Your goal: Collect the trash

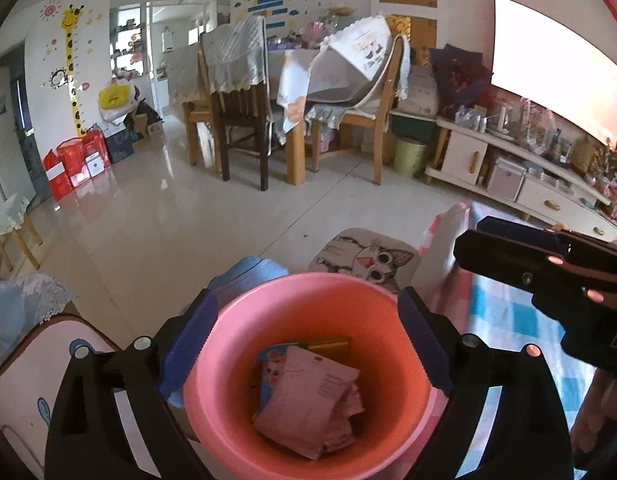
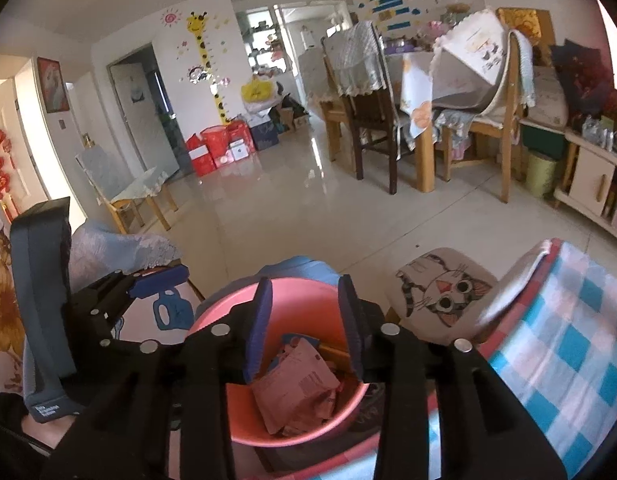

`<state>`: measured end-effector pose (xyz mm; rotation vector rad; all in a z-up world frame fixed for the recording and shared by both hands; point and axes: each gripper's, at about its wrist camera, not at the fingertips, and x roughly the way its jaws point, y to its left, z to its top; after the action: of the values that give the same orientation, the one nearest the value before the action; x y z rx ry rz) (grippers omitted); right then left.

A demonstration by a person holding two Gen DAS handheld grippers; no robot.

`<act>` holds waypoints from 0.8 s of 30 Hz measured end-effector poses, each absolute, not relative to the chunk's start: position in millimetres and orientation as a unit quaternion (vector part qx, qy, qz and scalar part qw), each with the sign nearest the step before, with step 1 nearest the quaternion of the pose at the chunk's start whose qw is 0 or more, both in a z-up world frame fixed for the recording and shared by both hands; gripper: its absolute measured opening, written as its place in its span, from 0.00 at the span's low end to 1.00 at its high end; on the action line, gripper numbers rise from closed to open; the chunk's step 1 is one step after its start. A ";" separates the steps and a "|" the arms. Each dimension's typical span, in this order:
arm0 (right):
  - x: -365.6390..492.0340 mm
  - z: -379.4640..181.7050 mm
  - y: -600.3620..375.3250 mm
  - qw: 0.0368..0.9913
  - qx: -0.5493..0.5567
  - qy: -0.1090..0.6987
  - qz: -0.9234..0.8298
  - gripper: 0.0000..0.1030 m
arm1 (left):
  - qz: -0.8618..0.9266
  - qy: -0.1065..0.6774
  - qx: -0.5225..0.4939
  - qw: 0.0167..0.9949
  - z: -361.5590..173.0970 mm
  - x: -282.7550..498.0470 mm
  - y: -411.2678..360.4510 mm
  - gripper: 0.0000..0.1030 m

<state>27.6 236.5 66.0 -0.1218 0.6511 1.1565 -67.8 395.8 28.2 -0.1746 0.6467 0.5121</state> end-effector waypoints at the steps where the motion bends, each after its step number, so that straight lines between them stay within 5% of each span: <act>1: 26.9 70.2 229.6 0.789 -0.054 0.298 0.534 0.40 | 0.247 0.309 -0.084 0.915 33.5 -69.0 390.5 0.91; 6: 25.4 91.7 190.4 0.811 -0.043 0.276 0.514 0.58 | 0.231 0.296 -0.078 0.923 57.2 -71.0 368.4 0.91; 24: 13.7 152.2 40.0 0.872 -0.031 0.210 0.441 0.67 | 0.159 0.272 -0.045 0.948 113.6 -59.7 251.4 0.93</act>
<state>13.7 40.0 152.2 -0.0638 0.4391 0.9209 -59.7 251.4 113.6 -0.0922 0.5542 0.3241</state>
